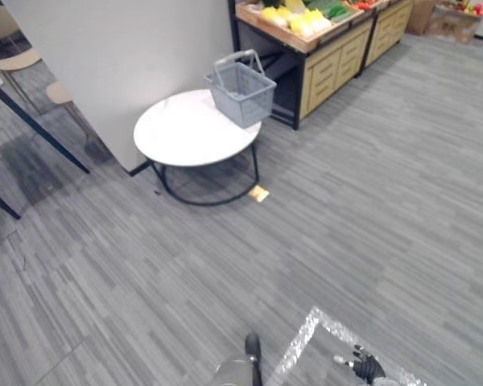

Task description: Pick vegetable in the basket

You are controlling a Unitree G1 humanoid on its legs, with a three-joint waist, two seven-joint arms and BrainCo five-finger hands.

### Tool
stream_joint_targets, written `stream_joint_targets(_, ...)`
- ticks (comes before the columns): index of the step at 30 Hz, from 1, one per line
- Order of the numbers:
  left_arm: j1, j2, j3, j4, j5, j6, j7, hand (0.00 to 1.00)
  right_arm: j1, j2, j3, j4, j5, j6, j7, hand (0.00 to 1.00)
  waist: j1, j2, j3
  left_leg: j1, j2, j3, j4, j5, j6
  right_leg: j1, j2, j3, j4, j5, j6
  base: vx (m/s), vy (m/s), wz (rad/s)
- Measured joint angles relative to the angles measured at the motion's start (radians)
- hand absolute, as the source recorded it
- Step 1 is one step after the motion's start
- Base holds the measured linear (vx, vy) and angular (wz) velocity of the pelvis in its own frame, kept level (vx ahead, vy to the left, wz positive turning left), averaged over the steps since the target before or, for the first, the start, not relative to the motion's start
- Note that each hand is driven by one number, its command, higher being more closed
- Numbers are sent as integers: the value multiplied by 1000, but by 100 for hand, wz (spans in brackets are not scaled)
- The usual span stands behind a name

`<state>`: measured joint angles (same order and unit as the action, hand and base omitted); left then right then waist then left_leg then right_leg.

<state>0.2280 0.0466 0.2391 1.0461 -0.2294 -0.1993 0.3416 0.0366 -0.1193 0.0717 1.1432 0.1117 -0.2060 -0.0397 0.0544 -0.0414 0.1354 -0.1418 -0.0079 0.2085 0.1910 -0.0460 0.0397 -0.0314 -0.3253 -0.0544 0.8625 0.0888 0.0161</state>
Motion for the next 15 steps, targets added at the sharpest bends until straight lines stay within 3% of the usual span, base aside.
stream_joint_targets(1,-6,5,-5,-9,0,3,-1,0,1,5,-6,-6,-4,-2,1,0,-7,-1,5,33,-11,-7,-3,-20,7,-25,-12,-8,85,0,2,583,275,38)
stream_joint_targets(3,-42,16,-26,-23,8,7,4,0,6,9,-32,-33,-12,-8,-3,0,-35,-1,8,159,-28,-43,-39,-68,19,-108,-4,-67,261,-128,-3,560,177,42)
stream_joint_targets(4,-80,23,-46,-23,10,7,9,0,6,9,-51,-46,-16,-16,-6,0,-46,2,16,229,-30,-60,-72,-83,17,-148,2,-144,253,-200,9,642,144,40)
stream_joint_targets(6,-133,17,-52,-33,10,7,19,0,5,9,-75,-73,-15,-20,-12,0,-68,10,33,302,-21,-83,-104,-101,20,-200,20,-263,136,-273,10,481,30,38)
stream_joint_targets(7,-149,12,-47,-44,10,7,30,0,2,9,-83,-80,-15,-23,-16,0,-78,13,39,320,-15,-88,-109,-109,24,-216,28,-298,77,-276,6,452,-34,38)
stream_joint_targets(9,-193,-6,-43,-118,10,5,58,0,-7,8,-101,-95,-14,-27,-21,0,-84,22,63,365,4,-103,-118,-148,16,-265,78,-357,-212,-255,25,496,-93,28)
stream_joint_targets(10,-220,-12,-45,-144,9,5,69,0,-10,8,-105,-100,-14,-26,-24,0,-85,22,74,384,15,-115,-120,-174,3,-273,108,-368,-433,-204,37,462,-128,23)
stream_joint_targets(11,-232,-14,-45,-153,9,4,73,0,-13,8,-105,-100,-15,-24,-25,0,-84,20,81,395,19,-119,-120,-189,-5,-272,123,-368,-548,-163,46,479,-168,26)
stream_joint_targets(12,-244,-25,-45,-169,8,4,77,0,-13,12,-106,-99,-14,-22,-25,0,-86,9,87,415,19,-134,-120,-220,-24,-268,141,-344,-762,-84,80,509,-212,28)
stream_joint_targets(13,-256,-27,-45,-171,8,4,78,0,-13,13,-117,-99,-15,-20,-25,0,-96,-3,97,446,18,-152,-121,-256,-40,-275,135,-298,-861,-63,102,538,-234,35)
stream_joint_targets(15,-254,-31,-49,-168,9,4,77,0,-12,14,-145,-100,-15,-16,-25,0,-109,-7,101,484,30,-184,-131,-314,-46,-289,113,-226,-836,-64,107,639,-308,46)
